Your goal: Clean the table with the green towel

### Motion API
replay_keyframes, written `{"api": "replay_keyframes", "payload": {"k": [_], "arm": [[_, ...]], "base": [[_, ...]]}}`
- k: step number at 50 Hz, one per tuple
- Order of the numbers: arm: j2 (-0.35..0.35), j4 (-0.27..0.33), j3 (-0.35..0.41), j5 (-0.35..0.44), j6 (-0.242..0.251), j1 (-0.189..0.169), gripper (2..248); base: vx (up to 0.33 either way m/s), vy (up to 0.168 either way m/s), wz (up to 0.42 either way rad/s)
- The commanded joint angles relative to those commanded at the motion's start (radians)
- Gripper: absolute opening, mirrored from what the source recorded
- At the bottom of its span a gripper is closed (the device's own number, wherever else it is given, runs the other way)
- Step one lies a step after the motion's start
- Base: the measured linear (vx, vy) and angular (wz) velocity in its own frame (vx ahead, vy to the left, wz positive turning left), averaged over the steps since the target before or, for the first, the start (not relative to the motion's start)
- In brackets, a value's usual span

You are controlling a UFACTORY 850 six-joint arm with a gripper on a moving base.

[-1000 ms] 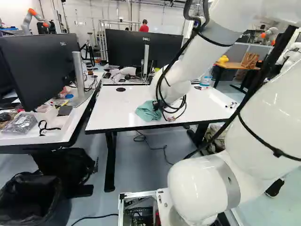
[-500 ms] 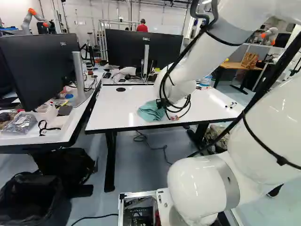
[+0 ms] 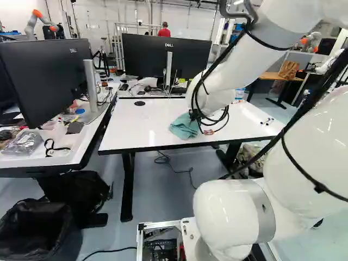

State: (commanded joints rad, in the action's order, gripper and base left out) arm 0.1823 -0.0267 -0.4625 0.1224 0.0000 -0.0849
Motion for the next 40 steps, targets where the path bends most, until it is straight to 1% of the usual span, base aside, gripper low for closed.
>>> {"api": "replay_keyframes", "payload": {"k": [31, 40], "arm": [[-0.094, 0.0, -0.087, 0.0, 0.0, -0.115, 38], [-0.095, 0.0, -0.088, 0.0, 0.0, -0.118, 38]], "base": [[0.0, 0.0, 0.0], [0.0, 0.0, 0.0]]}}
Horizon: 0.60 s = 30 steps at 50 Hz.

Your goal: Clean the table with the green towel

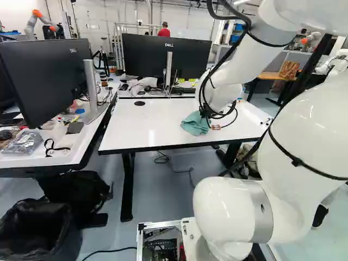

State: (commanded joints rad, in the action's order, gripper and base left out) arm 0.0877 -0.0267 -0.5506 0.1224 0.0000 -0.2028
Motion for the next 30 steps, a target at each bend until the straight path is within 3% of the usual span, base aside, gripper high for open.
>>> {"api": "replay_keyframes", "payload": {"k": [20, 30], "arm": [[0.0, 0.0, -0.002, 0.0, 0.0, 0.001, 38], [-0.001, 0.0, -0.023, 0.0, 0.0, 0.026, 38]], "base": [[0.0, 0.0, 0.0], [0.0, 0.0, 0.0]]}}
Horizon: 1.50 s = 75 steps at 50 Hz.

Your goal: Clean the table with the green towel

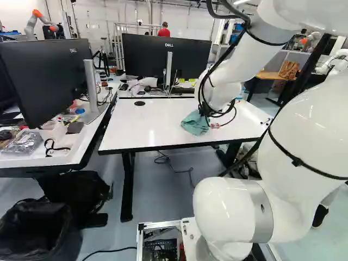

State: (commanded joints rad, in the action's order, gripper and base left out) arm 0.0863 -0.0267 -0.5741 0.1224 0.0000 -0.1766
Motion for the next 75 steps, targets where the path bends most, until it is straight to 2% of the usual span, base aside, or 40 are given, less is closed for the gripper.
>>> {"api": "replay_keyframes", "payload": {"k": [33, 75], "arm": [[0.11, 0.0, 0.019, 0.0, 0.0, 0.122, 38], [0.047, 0.0, -0.038, 0.0, 0.0, 0.276, 38]], "base": [[0.0, 0.0, 0.0], [0.0, 0.0, 0.0]]}}
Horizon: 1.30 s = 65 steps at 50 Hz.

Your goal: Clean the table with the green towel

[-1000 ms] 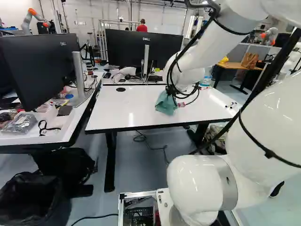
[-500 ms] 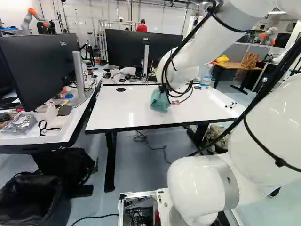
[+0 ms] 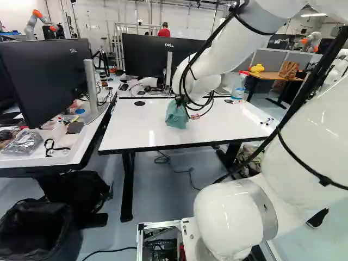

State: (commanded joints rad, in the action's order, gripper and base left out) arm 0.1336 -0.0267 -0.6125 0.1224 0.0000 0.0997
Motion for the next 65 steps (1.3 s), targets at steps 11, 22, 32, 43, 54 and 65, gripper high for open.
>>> {"api": "replay_keyframes", "payload": {"k": [11, 22, 32, 43, 54, 65], "arm": [[-0.022, 0.0, -0.021, 0.0, 0.0, 0.038, 38], [-0.046, 0.0, -0.044, 0.0, 0.0, 0.076, 38], [-0.07, 0.0, -0.067, 0.0, 0.0, 0.109, 38], [-0.097, 0.0, -0.094, 0.0, 0.0, 0.144, 38], [-0.123, 0.0, -0.119, 0.0, 0.0, 0.179, 38], [-0.139, 0.0, -0.136, 0.0, 0.0, 0.214, 38]], "base": [[0.0, 0.0, 0.0], [0.0, 0.0, 0.0], [0.0, 0.0, 0.0], [0.0, 0.0, 0.0], [0.0, 0.0, 0.0], [0.0, 0.0, 0.0]]}}
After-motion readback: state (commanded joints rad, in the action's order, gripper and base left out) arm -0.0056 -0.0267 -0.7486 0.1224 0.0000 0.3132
